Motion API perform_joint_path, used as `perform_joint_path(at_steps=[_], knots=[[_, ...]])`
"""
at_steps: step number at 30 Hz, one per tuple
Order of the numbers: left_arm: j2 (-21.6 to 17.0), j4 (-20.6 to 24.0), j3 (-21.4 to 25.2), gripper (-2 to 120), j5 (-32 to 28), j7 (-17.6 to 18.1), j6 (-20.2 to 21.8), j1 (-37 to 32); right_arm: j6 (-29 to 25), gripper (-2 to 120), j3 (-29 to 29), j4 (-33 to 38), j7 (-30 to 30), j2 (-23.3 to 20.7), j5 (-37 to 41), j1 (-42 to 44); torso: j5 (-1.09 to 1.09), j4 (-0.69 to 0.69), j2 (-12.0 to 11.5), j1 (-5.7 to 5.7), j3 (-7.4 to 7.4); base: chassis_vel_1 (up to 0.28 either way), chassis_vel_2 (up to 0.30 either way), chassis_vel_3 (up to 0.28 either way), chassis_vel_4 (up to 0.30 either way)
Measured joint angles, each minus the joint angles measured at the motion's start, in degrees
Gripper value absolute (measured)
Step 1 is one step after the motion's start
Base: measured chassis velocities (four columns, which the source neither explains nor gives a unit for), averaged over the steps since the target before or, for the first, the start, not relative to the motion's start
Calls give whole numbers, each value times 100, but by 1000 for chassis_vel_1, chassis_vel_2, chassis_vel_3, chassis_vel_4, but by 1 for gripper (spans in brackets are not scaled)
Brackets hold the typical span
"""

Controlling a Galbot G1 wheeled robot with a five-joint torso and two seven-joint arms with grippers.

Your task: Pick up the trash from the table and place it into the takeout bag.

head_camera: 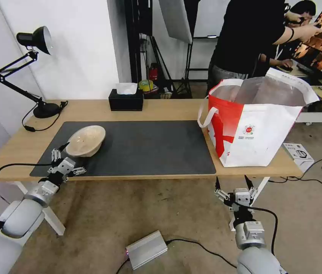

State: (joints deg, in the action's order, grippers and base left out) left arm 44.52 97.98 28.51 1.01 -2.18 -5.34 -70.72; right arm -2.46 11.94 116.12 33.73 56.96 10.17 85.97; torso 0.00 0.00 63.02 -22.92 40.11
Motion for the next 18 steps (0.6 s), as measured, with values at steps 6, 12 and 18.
perform_joint_path(at_steps=[6,12,18], knots=[[-32,-218,-225,100,-7,-1,-8,288,0,100,-2,-34,0,23,0,-19,0,0,0,0,0,0,0,0,0],[-50,-364,-376,100,-8,-6,-25,425,0,100,-2,-46,0,49,-1,-20,0,0,0,0,0,0,0,0,0],[-55,-442,-493,100,-8,-7,-37,512,0,100,-6,-47,0,82,-20,-15,0,0,0,0,0,0,0,0,0]])
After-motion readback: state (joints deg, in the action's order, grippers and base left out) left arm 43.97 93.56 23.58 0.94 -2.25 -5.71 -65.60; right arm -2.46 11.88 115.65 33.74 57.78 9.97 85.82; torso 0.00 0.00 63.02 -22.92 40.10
